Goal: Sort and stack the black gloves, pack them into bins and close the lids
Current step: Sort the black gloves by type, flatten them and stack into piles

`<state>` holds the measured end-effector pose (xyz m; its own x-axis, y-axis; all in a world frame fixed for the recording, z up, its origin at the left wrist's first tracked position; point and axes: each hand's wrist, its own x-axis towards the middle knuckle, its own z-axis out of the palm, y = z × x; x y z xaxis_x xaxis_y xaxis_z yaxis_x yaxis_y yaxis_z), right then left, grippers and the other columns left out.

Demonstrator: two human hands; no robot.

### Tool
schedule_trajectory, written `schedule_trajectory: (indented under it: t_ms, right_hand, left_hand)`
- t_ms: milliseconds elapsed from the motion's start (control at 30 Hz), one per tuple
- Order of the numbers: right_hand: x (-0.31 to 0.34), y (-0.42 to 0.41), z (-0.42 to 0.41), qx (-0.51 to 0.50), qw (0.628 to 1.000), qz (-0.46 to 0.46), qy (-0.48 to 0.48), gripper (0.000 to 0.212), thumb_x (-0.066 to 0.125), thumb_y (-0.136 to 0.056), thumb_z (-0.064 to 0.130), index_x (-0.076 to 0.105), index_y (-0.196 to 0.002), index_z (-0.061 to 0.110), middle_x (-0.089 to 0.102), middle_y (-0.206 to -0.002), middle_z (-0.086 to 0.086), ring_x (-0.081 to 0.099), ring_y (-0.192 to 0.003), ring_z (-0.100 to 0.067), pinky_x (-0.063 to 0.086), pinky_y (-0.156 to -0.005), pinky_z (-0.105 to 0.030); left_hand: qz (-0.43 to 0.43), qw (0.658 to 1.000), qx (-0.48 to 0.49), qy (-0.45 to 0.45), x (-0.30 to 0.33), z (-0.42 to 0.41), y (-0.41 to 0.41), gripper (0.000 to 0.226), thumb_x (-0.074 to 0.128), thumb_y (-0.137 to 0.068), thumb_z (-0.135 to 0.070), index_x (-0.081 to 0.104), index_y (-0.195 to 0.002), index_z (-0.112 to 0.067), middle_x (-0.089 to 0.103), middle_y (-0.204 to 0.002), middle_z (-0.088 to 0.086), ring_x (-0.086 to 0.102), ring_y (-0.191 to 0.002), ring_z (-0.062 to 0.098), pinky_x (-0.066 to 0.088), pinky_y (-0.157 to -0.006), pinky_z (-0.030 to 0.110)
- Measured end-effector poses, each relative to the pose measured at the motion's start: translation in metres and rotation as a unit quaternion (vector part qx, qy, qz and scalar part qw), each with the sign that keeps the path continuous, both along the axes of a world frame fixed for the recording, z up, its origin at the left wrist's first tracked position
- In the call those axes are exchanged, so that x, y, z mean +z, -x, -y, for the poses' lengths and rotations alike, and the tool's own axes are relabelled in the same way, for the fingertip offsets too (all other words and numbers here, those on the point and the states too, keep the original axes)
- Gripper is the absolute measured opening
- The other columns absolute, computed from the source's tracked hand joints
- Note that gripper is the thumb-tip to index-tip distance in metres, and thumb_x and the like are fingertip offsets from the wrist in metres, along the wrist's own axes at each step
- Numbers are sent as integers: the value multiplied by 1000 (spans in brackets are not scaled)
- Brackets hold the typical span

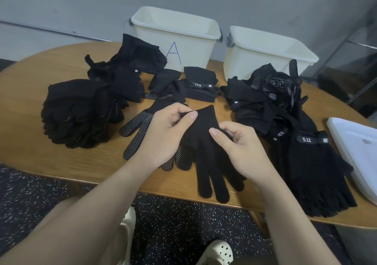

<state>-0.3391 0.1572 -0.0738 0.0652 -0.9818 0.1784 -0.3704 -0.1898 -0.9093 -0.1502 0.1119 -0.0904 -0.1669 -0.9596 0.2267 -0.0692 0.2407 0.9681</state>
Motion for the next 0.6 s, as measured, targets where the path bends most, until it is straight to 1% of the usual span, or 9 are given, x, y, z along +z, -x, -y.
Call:
schedule_trajectory:
  t_ms: [67, 100, 200, 233, 300, 400, 433, 533, 600]
  right_hand:
    - [4, -1, 0, -2, 1000, 7, 7, 23, 61, -103, 18, 70, -86, 6, 69, -85, -18, 62, -75, -29, 49, -70, -39]
    - [4, -1, 0, 2, 1000, 9, 6, 24, 60, -104, 19, 68, -86, 5, 67, -85, -21, 60, -74, -25, 47, -70, -37]
    - [5, -6, 3, 18, 999, 38, -7, 33, 59, -104, 25, 60, -90, -5, 61, -92, -32, 57, -78, -38, 46, -74, -45]
    - [5, -10, 5, 19, 998, 56, -10, 37, 61, -104, 27, 59, -92, -8, 59, -94, -35, 56, -79, -39, 46, -75, -47]
    - [6, -17, 9, 17, 995, 100, -15, 36, 63, -102, 26, 59, -97, -9, 61, -97, -36, 58, -82, -34, 47, -79, -46]
    - [8, -28, 13, 17, 987, 154, -37, 25, 58, -102, 19, 65, -108, -5, 73, -104, -23, 69, -92, -27, 56, -83, -40]
    - [9, -31, 14, 21, 984, 170, -46, 23, 58, -102, 17, 65, -111, -3, 75, -105, -19, 71, -95, -26, 58, -83, -37]
    - [8, -44, 19, 30, 979, 188, -70, 17, 61, -101, 11, 69, -114, 4, 77, -108, -10, 74, -99, -22, 59, -80, -30]
    - [5, -51, 25, 30, 979, 185, -82, 16, 61, -101, 8, 70, -114, 7, 78, -108, -7, 75, -101, -22, 58, -80, -28]
  left_hand:
    - [36, 999, 12, 17, -2, 3, -7, 17, 59, -104, -24, 71, -92, -21, 73, -80, -1, 69, -78, 15, 58, -74, 36]
    - [52, 998, 10, 19, -3, 4, -12, 19, 58, -104, -24, 72, -92, -20, 73, -81, 1, 69, -79, 15, 58, -76, 36]
    - [78, 996, -45, -7, -1, 1, -26, 22, 56, -105, -26, 75, -97, -18, 75, -87, 0, 70, -84, 10, 56, -77, 28]
    - [83, 994, -68, -18, 0, -3, -30, 22, 57, -105, -27, 75, -98, -17, 76, -88, -1, 70, -84, 8, 56, -77, 27]
    - [67, 991, -109, -38, 2, -11, -36, 20, 59, -104, -25, 76, -99, -16, 78, -88, -5, 71, -85, 5, 54, -78, 25]
    - [17, 987, -149, -60, 2, -19, -44, 18, 59, -104, -14, 74, -113, -11, 79, -106, -1, 74, -104, 14, 56, -91, 28]
    - [9, 988, -145, -55, 2, -19, -46, 17, 60, -103, -11, 73, -114, -9, 79, -108, 1, 74, -106, 17, 56, -93, 29]
    - [-8, 996, -82, -46, -2, -18, -56, 12, 61, -102, -7, 72, -104, -10, 79, -99, 2, 74, -96, 15, 56, -84, 27]
    - [1, 999, -25, -36, -2, -14, -63, 10, 62, -101, -8, 72, -99, -9, 78, -93, 1, 72, -87, 11, 54, -77, 24]
